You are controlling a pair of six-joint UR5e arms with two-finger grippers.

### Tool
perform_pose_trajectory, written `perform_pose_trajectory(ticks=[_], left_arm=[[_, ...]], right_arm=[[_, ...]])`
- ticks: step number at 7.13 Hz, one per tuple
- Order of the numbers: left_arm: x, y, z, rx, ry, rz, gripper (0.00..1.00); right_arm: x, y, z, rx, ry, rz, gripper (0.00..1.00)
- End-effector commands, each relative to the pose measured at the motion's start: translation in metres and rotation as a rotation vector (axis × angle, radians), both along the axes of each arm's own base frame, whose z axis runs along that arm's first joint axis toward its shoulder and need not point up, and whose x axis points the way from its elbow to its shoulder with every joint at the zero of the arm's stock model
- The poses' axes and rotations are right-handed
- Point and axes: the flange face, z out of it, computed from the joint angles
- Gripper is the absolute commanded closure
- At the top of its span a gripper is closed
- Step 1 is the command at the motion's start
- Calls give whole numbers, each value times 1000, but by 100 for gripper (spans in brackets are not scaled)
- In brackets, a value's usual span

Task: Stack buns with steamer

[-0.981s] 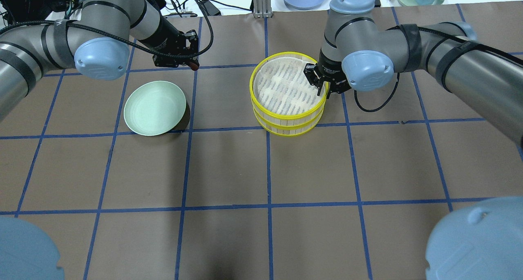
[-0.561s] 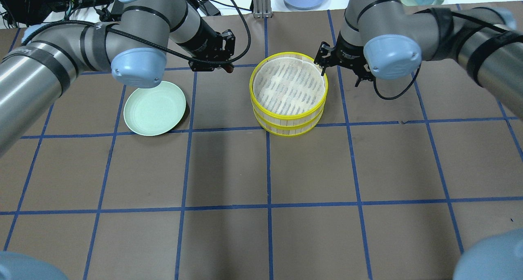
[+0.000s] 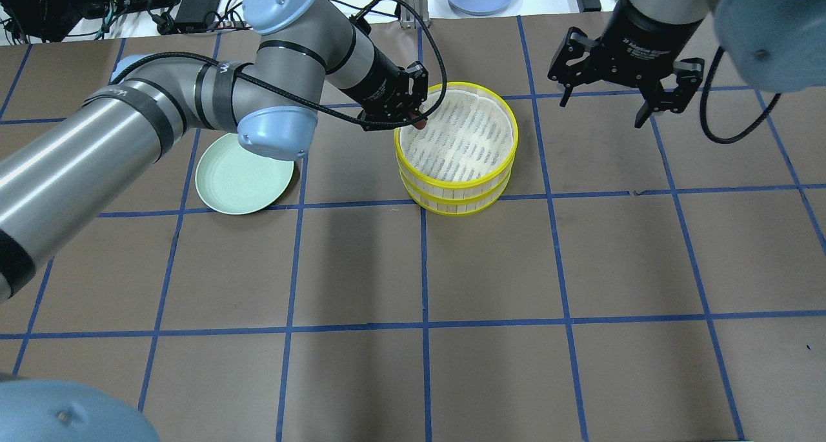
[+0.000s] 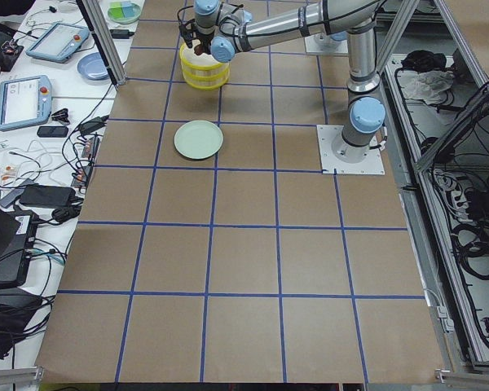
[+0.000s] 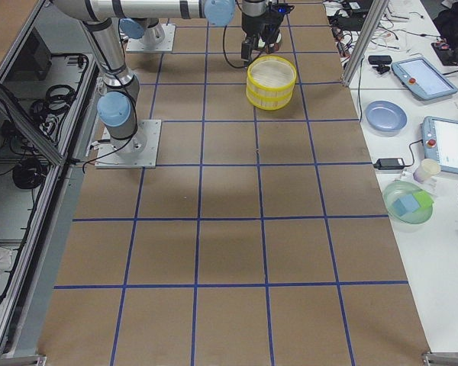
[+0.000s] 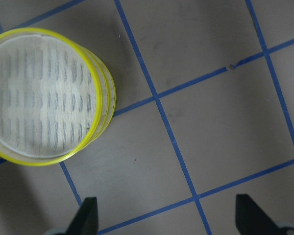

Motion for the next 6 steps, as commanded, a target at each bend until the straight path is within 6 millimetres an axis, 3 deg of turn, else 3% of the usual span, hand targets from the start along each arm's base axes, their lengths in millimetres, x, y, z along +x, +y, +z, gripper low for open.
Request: perform_pose_trajectory(ticks=[1, 3, 4, 6], left_arm=[[-8, -4, -28, 31, 19, -12, 1], [-9, -5, -31, 41, 21, -10, 0], [-10, -5, -30, 46, 25, 10, 0], [-22, 1, -29, 73, 33, 41, 0]], right_arm=[[0, 22, 33, -47, 8, 39, 0], [-5, 4, 24, -89, 66, 64, 0], [-7, -20, 14, -133, 75, 111, 0], [-6, -23, 6, -100, 82, 197, 0]])
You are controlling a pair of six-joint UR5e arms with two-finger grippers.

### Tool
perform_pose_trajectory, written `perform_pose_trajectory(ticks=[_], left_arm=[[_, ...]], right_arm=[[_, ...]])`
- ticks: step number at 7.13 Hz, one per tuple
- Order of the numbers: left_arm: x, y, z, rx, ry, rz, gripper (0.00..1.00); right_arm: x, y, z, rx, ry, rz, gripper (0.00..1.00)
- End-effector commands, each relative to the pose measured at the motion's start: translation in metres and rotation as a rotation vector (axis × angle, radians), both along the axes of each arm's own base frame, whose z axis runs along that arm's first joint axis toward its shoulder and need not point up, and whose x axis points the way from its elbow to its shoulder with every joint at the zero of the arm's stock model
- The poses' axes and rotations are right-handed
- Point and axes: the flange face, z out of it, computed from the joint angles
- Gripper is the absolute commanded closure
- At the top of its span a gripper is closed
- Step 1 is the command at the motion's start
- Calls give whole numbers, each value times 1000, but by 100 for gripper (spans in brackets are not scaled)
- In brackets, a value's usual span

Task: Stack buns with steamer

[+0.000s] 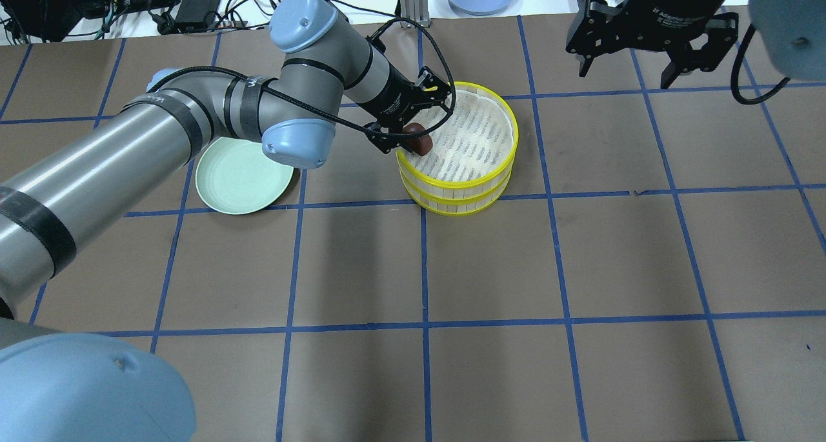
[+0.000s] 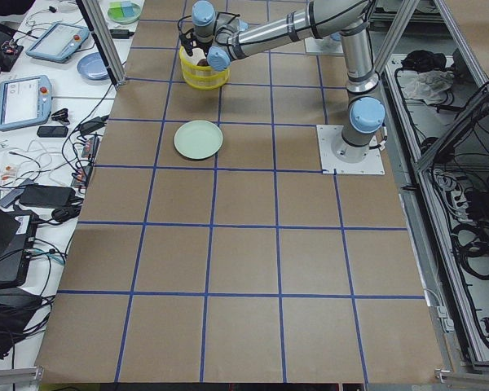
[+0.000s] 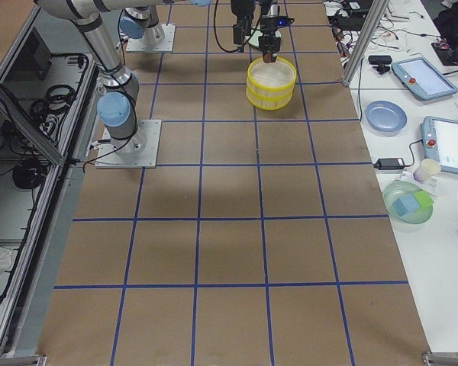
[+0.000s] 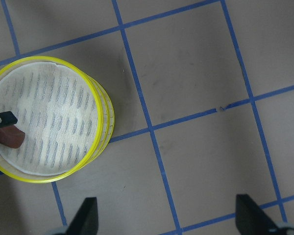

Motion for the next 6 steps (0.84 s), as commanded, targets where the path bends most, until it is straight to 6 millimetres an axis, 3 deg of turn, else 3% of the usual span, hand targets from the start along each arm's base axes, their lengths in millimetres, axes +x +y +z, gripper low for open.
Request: perform_pose_trajectory(ticks=[1, 2, 4, 6], left_arm=[[-9, 2, 6, 9, 6, 22, 0], [-6, 6, 25, -16, -2, 13, 0], [5, 12, 43, -88, -78, -123, 0], [44, 23, 80, -92, -290, -319, 0]], right_arm=[[-1, -4, -6, 23, 29, 169, 0], [-2, -3, -6, 25, 31, 192, 0], [-1, -2, -10, 41, 19, 194, 0], [5, -1, -11, 37, -9, 190, 0]])
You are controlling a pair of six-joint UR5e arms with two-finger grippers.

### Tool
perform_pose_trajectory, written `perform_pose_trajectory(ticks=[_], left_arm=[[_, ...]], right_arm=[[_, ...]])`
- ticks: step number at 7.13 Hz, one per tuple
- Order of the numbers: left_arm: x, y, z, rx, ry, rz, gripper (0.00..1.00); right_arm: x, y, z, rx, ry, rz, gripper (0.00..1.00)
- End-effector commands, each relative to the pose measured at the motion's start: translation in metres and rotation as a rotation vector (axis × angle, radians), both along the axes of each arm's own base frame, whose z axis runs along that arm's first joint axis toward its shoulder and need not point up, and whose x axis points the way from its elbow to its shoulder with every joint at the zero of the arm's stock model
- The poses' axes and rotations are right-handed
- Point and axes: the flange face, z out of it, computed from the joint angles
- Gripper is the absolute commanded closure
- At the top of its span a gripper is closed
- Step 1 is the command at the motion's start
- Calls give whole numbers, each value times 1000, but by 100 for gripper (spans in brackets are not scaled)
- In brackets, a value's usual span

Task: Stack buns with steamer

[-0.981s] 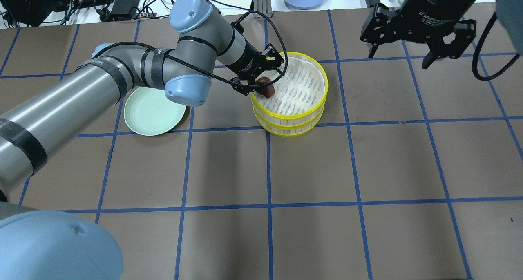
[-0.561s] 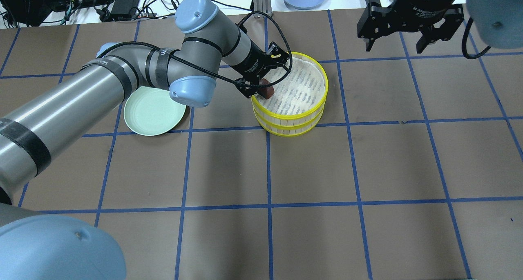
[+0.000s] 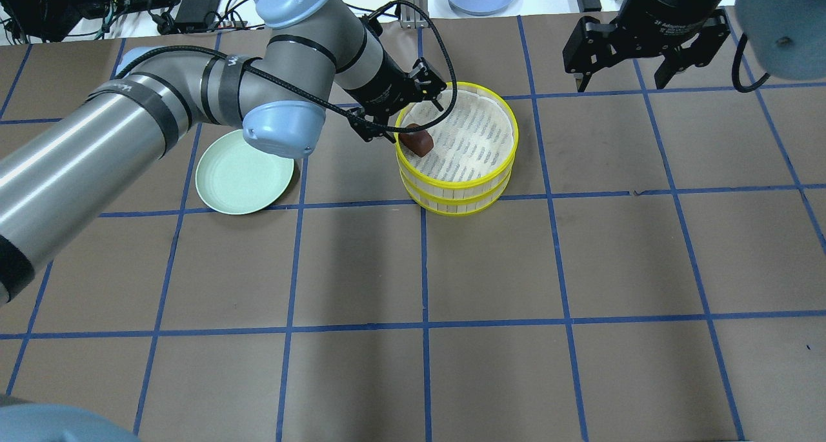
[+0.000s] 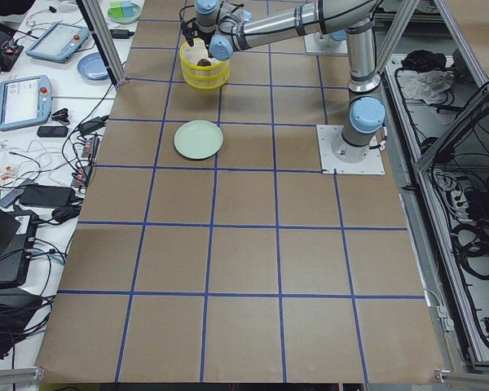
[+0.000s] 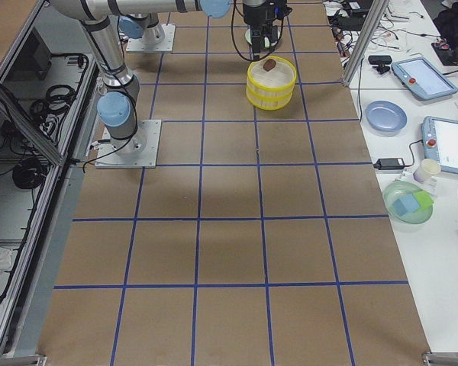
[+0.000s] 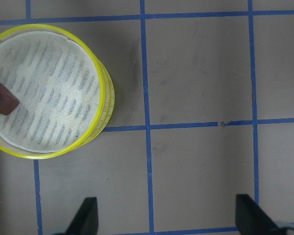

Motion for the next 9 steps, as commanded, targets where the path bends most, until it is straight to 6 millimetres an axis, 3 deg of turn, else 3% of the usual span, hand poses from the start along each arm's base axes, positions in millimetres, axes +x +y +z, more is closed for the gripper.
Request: perform_pose_trajectory(ticks=[1, 4, 5, 7, 9], left_arm=[[58, 6, 45, -17, -196, -166, 0], [169, 27, 106, 1, -358, -250, 0], [183, 41, 124, 10, -360, -229, 0], [189, 62, 148, 2, -369, -219, 0], [190, 68, 143, 25, -368, -222, 0]], right_arm=[[5, 4, -1, 19, -29, 8, 0], [4, 4, 0, 23, -43, 17, 0], [3, 5, 2, 17, -29, 22, 0], [2, 6, 0, 32, -30, 20, 0], [1, 6, 0, 31, -19, 113, 0]])
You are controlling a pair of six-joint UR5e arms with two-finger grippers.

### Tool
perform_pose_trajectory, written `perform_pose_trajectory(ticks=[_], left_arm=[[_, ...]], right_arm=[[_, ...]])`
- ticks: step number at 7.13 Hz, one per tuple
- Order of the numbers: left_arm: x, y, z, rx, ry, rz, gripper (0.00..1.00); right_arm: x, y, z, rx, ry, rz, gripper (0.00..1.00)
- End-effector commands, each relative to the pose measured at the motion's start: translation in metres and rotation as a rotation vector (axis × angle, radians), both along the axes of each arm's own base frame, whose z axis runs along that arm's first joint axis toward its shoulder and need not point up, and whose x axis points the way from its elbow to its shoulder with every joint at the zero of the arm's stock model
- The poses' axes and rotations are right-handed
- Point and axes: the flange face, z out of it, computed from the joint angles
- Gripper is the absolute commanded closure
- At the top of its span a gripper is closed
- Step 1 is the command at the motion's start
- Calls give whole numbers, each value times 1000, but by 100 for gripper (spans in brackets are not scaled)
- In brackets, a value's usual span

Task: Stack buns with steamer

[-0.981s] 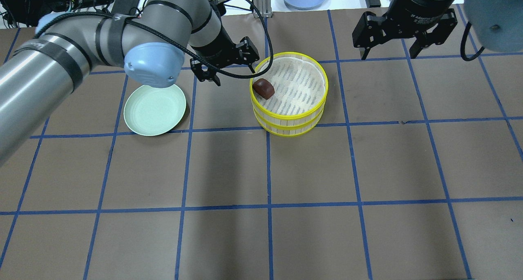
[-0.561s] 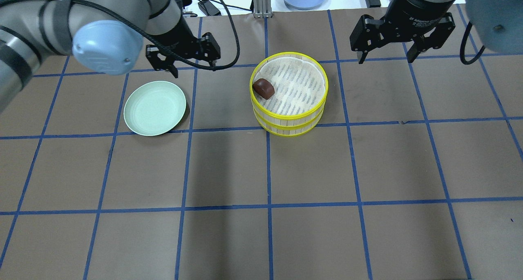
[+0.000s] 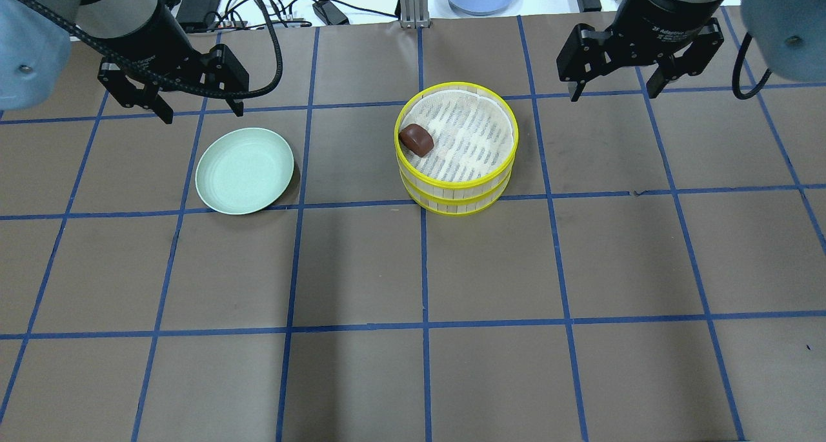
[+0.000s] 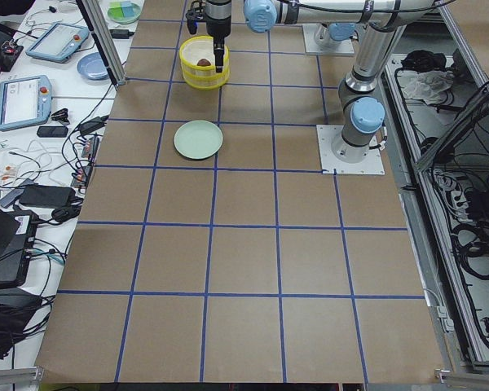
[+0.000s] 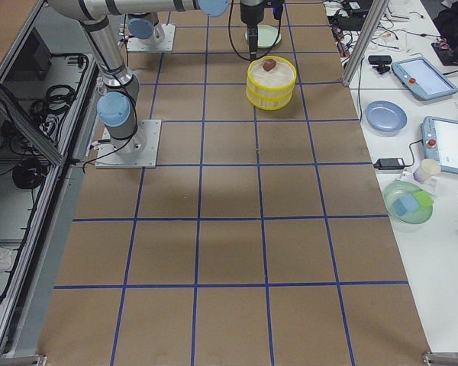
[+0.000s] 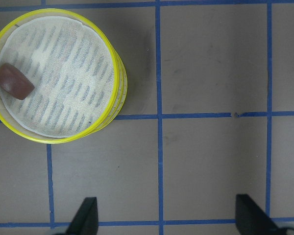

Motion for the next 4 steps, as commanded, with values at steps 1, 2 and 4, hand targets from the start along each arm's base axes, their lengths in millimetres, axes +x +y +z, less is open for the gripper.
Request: perform_pose_trajectory(ticks=[1, 2, 4], left_arm=[[1, 6, -9, 25, 0, 1, 0], [0, 5, -15, 28, 6, 1, 0], [-1, 8, -10, 19, 7, -1, 0]], right_arm=[[0, 0, 0, 0, 9, 78, 0], [-1, 0, 0, -3, 7, 77, 0], [0, -3, 0, -13, 0, 72, 0]])
